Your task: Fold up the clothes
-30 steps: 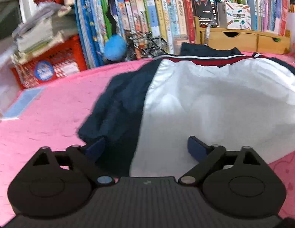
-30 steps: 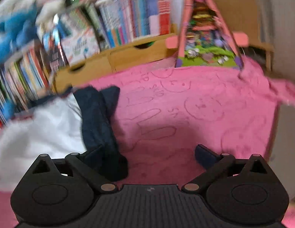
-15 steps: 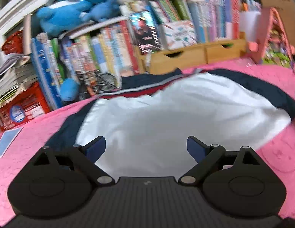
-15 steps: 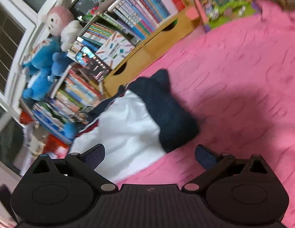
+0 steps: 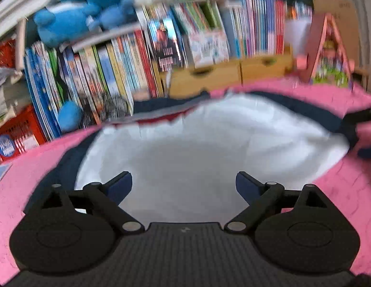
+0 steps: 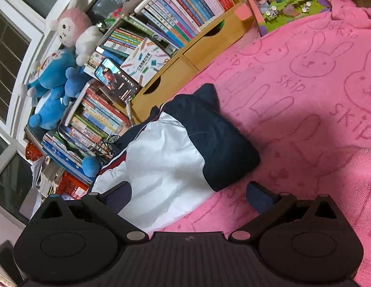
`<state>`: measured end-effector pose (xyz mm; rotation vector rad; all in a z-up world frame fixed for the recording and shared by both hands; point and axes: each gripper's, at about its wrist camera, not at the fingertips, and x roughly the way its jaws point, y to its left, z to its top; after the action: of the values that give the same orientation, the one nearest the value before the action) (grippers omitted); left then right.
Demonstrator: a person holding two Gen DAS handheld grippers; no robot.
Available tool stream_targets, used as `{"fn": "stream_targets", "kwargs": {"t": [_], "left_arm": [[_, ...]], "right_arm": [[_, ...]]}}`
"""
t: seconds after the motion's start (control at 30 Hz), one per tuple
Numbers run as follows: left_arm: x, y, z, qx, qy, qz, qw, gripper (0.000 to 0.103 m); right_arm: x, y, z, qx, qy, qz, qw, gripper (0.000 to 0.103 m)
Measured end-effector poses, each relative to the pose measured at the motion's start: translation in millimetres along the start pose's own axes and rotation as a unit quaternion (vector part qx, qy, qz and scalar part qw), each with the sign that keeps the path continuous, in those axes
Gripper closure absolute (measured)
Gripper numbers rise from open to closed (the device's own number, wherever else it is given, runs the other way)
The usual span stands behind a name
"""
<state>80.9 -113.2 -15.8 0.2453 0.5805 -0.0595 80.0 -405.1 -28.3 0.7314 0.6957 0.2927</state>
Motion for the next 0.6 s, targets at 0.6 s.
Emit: {"fn": "stream_targets", "kwargs": {"t": [0.6], "left_arm": [[19.1, 19.8, 0.0, -0.061, 0.041, -0.037, 0.9966, 0.002]], "right_arm": [[48.1, 22.3, 17.2, -0.034, -0.031, -0.090, 0.995, 0.038]]}}
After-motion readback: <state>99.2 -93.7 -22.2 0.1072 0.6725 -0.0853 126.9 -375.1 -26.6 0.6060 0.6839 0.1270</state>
